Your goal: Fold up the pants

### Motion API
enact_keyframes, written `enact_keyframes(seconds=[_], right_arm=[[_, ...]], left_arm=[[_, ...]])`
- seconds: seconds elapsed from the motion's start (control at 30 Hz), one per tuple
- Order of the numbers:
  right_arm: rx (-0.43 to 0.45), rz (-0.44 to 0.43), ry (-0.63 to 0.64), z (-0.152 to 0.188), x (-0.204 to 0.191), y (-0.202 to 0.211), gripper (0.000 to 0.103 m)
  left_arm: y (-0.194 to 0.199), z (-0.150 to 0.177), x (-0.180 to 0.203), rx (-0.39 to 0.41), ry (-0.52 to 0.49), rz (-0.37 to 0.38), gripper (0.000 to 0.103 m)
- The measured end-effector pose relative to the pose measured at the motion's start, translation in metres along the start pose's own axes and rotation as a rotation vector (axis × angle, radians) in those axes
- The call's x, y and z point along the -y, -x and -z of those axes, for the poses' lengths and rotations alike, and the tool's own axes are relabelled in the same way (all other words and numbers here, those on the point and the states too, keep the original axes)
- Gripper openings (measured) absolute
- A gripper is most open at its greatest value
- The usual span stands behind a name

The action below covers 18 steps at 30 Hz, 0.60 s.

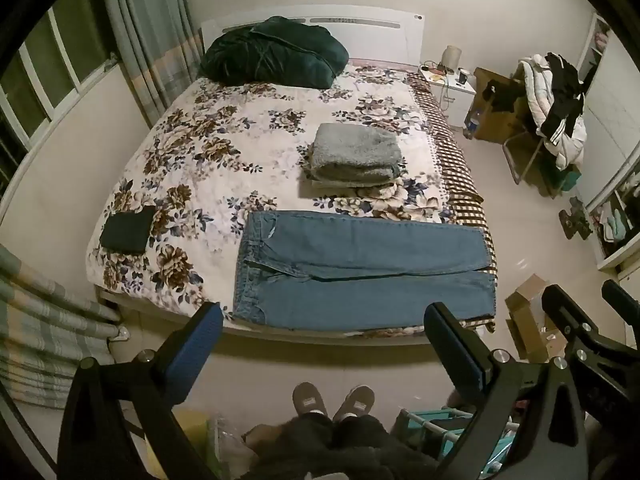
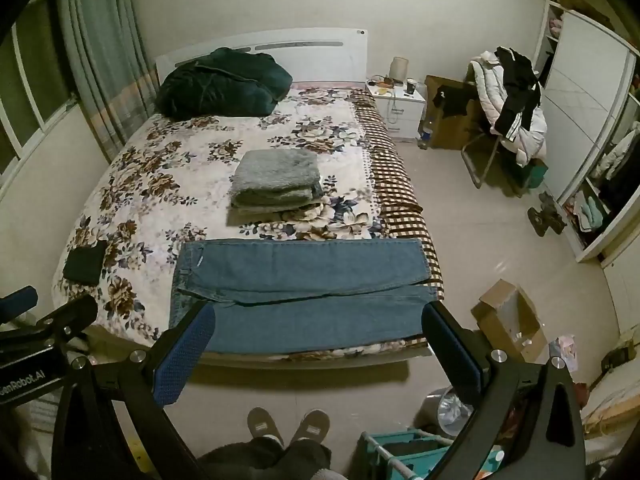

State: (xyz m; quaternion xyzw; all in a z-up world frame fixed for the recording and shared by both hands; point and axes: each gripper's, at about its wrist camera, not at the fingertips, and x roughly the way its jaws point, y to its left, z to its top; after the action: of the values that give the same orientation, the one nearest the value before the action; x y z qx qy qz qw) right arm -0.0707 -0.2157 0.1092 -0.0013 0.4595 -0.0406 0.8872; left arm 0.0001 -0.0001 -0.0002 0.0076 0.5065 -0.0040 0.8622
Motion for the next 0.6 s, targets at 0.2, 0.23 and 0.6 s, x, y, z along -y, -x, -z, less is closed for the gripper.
enact_keyframes(seconds=[0.2,0.23,0.6], right_arm=[[0.009,0.007,0.006,-0.0006,-0.001,0.0014,0.103],[0.008,0.008,0.005,-0.0007,-0.001,0.0015,0.103],[0.012,0.008,0.009,-0.002,0.0,0.0022,0.103]], left_arm=[[0.0004,0.0004,0.0019,0.007,-0.003,0.004,0.103],[0.0002,0.0006,0.0023,0.007,-0.002,0.005,0.103],[-0.0014,-0.0001,-0.0005,0.004,0.005,0.013,0.103]])
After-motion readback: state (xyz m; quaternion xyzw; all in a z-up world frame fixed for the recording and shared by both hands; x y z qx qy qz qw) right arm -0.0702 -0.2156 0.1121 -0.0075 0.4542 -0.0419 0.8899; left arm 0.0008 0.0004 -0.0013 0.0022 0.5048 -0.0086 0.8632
